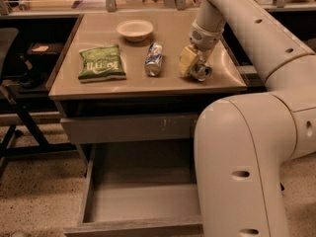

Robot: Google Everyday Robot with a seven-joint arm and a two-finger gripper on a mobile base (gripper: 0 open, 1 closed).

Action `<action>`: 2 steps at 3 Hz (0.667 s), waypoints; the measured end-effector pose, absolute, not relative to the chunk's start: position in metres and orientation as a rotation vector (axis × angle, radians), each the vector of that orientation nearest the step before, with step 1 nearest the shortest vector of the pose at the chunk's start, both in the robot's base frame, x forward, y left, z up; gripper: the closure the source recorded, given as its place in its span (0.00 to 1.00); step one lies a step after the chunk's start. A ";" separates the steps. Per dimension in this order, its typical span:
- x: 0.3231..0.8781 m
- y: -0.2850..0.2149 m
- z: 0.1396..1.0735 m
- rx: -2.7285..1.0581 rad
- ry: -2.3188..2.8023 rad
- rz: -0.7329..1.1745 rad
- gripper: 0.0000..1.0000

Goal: Place 7up can into middle drawer

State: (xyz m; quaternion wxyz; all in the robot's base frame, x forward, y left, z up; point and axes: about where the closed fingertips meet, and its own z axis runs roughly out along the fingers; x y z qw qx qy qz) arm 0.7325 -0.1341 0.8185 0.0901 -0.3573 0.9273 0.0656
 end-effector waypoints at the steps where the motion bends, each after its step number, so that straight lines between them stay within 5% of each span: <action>1: 0.733 -0.134 0.819 -1.062 2.757 0.195 0.56; 2: 0.733 -0.134 0.819 -1.062 2.757 0.195 0.80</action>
Offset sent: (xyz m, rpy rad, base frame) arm 0.0000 0.0000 0.0000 0.0000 0.0000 0.0000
